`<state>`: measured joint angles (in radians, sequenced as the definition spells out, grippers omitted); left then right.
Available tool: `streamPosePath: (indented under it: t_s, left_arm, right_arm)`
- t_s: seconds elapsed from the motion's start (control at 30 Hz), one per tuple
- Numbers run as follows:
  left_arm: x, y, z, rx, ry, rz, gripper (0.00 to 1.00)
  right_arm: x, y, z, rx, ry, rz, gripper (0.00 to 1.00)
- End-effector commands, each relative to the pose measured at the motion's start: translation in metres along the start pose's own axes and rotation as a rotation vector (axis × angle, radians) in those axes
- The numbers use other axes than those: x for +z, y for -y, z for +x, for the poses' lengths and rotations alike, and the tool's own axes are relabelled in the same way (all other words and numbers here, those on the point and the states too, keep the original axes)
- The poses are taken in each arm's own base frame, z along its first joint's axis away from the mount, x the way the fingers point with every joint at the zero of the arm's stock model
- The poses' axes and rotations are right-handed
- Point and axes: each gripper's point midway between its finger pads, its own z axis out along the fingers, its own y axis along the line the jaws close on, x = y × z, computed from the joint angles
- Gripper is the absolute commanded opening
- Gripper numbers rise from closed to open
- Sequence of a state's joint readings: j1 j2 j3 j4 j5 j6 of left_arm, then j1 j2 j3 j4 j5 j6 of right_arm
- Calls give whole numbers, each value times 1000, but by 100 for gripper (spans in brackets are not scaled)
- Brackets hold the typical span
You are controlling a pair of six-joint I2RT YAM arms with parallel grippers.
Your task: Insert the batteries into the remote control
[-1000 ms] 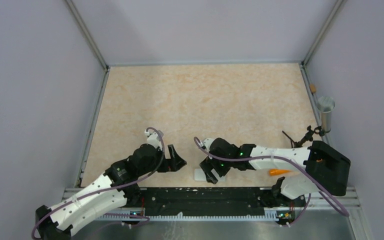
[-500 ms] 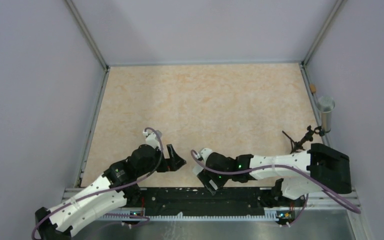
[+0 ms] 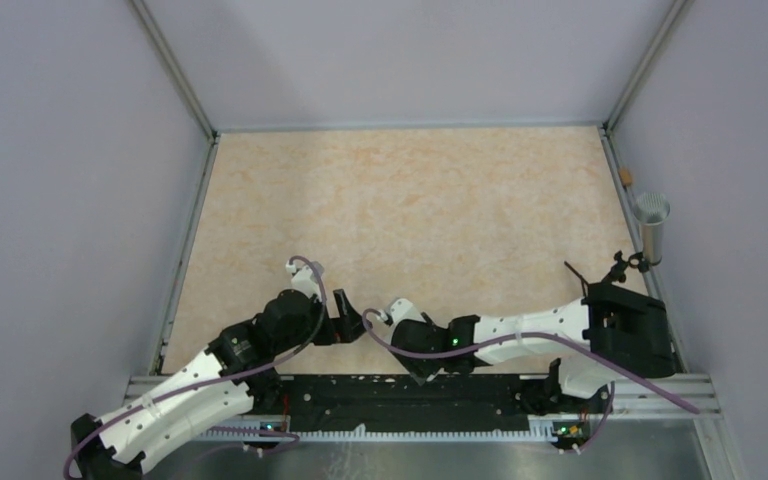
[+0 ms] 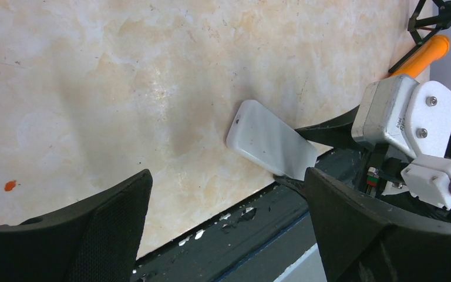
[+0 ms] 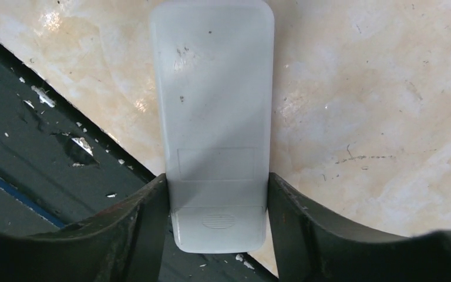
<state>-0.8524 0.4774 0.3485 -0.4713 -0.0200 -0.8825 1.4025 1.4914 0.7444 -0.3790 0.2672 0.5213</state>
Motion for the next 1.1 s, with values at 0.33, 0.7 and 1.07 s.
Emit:
streamPosePath:
  t_s: [0.33, 0.7, 1.07]
  left_arm:
    - [6, 15, -4, -29, 27, 84, 99]
    - [16, 57, -4, -84, -14, 352, 99]
    - [-3, 105, -34, -69, 46, 634, 99]
  right_arm:
    - [-2, 12, 25, 23, -88, 88, 2]
    - [-43, 5, -38, 226, 109, -108, 0]
    - [-90, 3, -99, 416, 318, -418, 0]
